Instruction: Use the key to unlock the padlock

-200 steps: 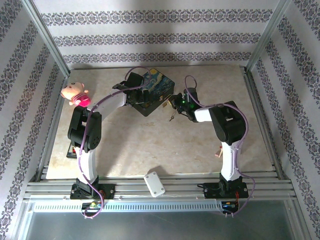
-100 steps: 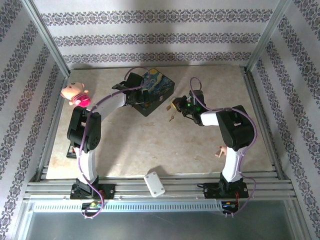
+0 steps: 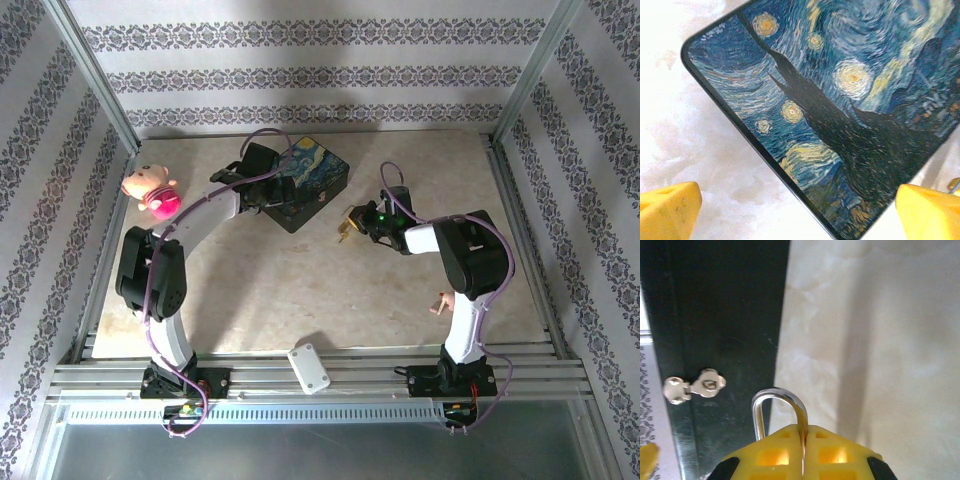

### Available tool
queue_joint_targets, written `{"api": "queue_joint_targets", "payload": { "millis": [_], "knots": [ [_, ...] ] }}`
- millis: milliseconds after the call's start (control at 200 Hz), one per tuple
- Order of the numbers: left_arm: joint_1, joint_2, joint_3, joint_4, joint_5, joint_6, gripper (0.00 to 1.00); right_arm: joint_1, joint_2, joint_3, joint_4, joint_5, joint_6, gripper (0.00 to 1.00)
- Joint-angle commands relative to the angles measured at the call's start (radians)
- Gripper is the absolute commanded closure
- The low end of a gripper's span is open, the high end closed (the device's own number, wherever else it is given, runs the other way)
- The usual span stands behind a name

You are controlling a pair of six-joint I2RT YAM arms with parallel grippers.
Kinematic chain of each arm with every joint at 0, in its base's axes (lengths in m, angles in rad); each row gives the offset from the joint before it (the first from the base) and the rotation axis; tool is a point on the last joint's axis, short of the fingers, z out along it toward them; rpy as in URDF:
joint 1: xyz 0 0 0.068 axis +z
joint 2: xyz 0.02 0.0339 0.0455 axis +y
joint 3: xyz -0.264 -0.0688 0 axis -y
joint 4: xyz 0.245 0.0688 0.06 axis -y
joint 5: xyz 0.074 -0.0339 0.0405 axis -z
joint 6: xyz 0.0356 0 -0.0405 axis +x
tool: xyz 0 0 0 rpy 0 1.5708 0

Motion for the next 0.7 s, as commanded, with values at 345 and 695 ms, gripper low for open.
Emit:
{"api": "queue_joint_targets", "payload": {
  "millis": [345,695],
  "knots": [
    [0.018,-0.094,-0.059,0.027,0.0,-0.025,0.01,-0.031,-0.07,-0.037,-0.207,0.103,-0.178,0.98],
    [0.035,-0.165,-0.097,0.037,0.015,-0.041,0.01,-0.033,-0.191,-0.046,-0.329,0.153,-0.25,0.68]
  ]
}}
